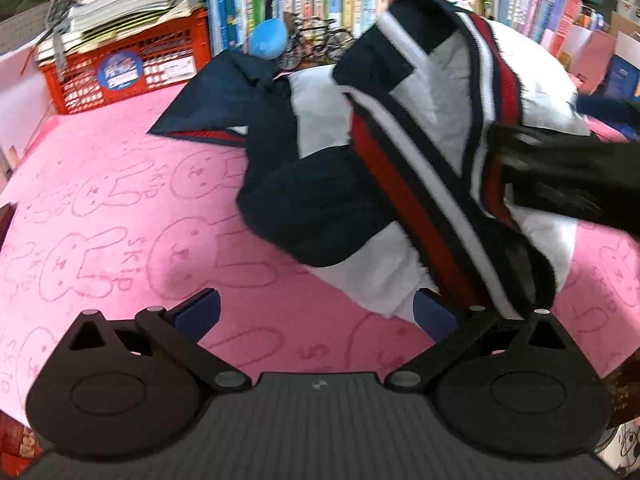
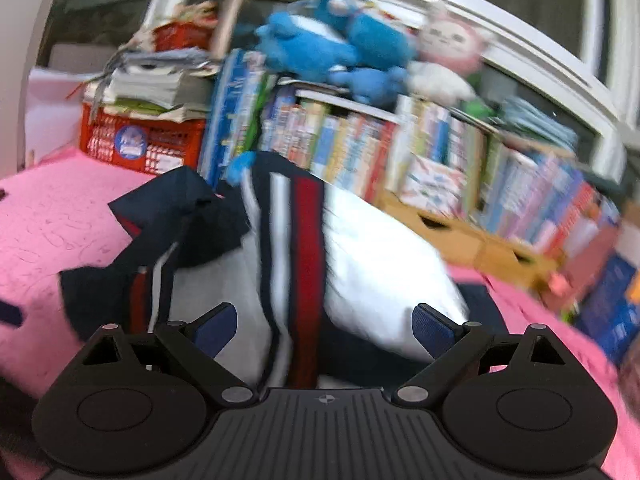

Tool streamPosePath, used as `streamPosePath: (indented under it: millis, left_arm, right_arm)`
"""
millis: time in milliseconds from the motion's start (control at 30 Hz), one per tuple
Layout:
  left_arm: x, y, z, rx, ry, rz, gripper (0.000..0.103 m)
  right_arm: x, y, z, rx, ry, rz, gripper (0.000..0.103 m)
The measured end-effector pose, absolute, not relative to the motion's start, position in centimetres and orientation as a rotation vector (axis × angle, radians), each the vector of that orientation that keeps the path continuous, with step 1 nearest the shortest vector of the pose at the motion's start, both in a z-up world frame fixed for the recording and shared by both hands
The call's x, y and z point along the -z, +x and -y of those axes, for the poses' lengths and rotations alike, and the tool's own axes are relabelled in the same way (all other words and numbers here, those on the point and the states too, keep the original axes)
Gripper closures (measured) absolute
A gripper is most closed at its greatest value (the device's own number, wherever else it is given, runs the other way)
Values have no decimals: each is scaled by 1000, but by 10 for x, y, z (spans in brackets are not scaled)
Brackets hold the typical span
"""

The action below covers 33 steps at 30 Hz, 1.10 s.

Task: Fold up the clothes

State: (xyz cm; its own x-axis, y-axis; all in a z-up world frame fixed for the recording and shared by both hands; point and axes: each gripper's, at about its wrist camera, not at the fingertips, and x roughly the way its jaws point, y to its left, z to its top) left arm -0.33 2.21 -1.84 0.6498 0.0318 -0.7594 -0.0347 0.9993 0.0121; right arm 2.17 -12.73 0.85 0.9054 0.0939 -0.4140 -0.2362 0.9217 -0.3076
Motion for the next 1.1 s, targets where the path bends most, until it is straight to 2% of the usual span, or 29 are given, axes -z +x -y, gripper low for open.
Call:
streamPosePath:
  millis: [33, 67, 133, 267, 433, 633, 900, 1100]
  left_arm:
    - [17, -3, -25, -49, -6, -863, 0]
    - [16, -3, -28, -60, -7, -861, 0]
    - [11, 0, -32, -69, -8, -844, 0]
    - [-6, 17, -25, -57, 5, -763, 0]
    - [-1, 36, -2, -89, 120, -706, 0]
    - [5, 55, 22, -113, 241, -647, 0]
    - [0, 4, -20, -83, 256, -707, 0]
    - [-43, -28, -63, -124, 190, -637, 0]
  right_arm:
    - [-4, 34, 120, -160, -409, -401, 12]
    - [1, 46, 113, -119, -461, -391, 29]
    - [6, 59, 111, -60, -487, -389, 47]
    - [-6, 43, 156, -61, -334, -407, 57]
    - [-20, 8, 208, 54, -244, -387, 68]
    - [-14, -33, 266, 162, -184, -436, 69]
    - [31, -73, 303, 148, -155, -608, 67]
    - [18, -111, 311, 131, -80, -531, 60]
